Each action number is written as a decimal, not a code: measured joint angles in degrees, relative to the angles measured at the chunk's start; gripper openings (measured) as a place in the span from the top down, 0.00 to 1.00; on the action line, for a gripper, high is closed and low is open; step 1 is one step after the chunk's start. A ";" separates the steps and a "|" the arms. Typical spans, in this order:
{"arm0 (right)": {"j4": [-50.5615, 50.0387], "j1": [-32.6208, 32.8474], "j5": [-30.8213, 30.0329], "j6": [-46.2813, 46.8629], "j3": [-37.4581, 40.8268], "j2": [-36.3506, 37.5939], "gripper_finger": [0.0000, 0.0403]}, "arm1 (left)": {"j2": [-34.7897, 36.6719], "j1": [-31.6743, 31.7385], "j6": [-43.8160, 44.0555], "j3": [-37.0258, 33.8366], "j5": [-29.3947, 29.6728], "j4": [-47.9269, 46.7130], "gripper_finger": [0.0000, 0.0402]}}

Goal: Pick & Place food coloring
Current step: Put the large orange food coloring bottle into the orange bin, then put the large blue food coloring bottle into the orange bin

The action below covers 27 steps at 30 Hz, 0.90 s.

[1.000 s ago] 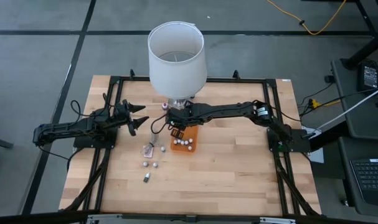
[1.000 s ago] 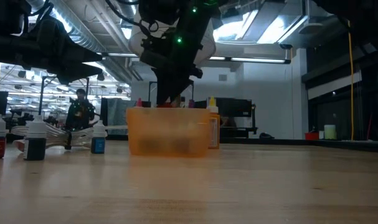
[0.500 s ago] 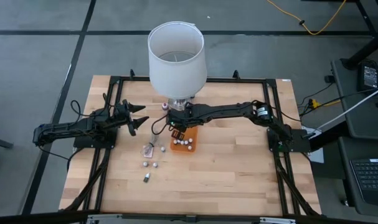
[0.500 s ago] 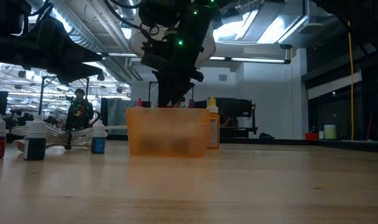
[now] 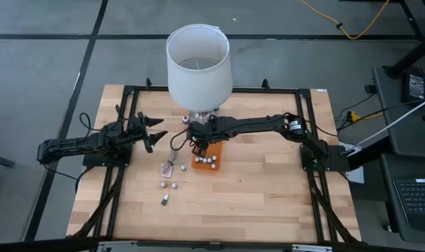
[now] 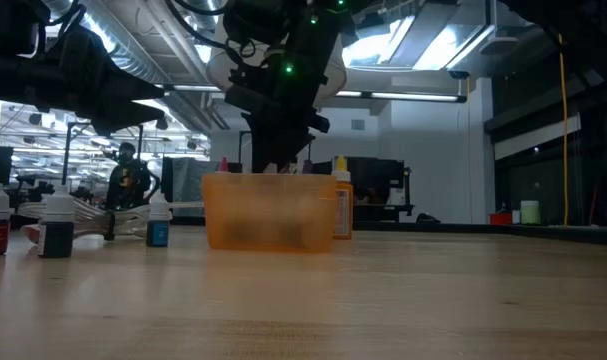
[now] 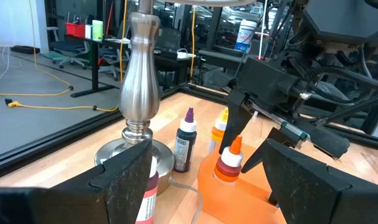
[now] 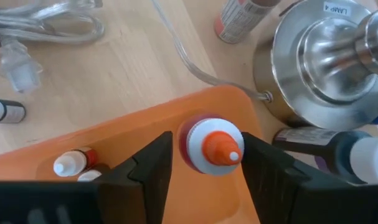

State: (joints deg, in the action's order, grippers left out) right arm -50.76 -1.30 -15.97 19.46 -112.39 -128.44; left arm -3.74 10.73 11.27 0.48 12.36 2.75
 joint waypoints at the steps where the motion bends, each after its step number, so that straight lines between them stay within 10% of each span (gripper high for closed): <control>1: -0.55 0.00 0.00 0.03 -0.23 0.00 0.54 | 0.00 0.00 0.00 -0.01 0.00 0.01 0.27; 27: -11.23 2.99 -5.37 1.74 -9.17 3.32 0.55 | -0.01 -0.01 0.00 -0.01 0.00 0.01 0.27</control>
State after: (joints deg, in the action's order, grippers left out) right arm -61.99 1.69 -21.33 21.20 -121.56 -125.12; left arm -3.75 10.73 11.27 0.47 12.36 2.76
